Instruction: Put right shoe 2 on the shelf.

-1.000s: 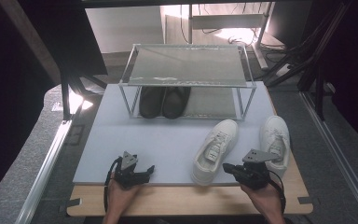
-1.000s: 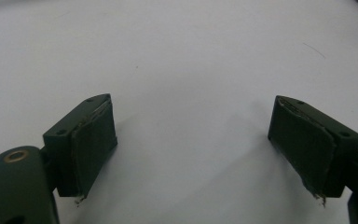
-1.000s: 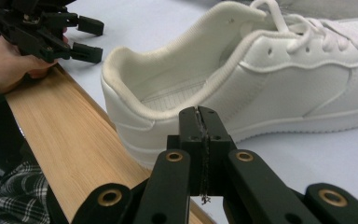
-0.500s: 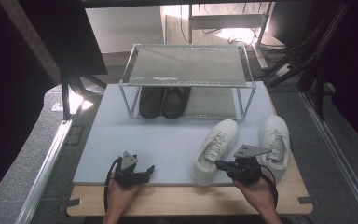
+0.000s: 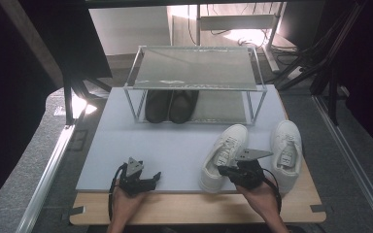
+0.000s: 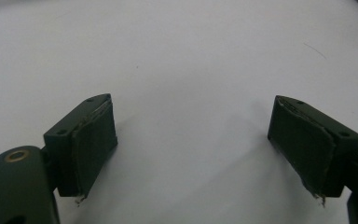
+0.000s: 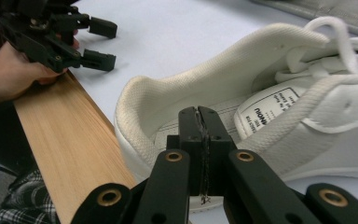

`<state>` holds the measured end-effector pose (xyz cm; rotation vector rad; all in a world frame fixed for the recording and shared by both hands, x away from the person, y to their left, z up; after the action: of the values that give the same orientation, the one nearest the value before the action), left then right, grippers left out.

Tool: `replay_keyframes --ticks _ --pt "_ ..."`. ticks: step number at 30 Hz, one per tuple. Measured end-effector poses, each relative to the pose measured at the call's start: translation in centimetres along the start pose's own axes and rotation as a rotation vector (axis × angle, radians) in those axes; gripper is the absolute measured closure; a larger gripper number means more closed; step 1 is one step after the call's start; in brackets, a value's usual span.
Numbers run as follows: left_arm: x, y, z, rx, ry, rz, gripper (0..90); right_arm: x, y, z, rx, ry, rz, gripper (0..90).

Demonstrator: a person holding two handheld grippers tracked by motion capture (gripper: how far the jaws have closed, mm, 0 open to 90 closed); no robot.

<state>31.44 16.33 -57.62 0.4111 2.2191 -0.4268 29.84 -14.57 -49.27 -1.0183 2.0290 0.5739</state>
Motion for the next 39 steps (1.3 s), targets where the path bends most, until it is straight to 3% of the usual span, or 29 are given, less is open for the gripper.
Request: replay_keyframes --ticks 23,39 --pt "0.0 0.0 0.0 0.0 0.0 0.0 14.7 0.6 -0.3 0.3 0.005 0.011 -0.006 90.0" --pt "0.0 0.0 0.0 0.0 0.0 0.0 14.7 1.6 -1.0 -1.1 0.001 0.01 0.005 90.0"
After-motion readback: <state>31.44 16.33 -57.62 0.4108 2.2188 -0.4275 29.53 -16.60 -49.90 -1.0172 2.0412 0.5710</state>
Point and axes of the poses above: each handheld gripper's, and its own axes: z roughly forward along the jaws, x roughly out of its underside, y roughly to its left, the point moved 6 cm from there along z, roughly forward along the jaws, and after that the axes turned 10 degrees about -z, right-handed, at the moved point
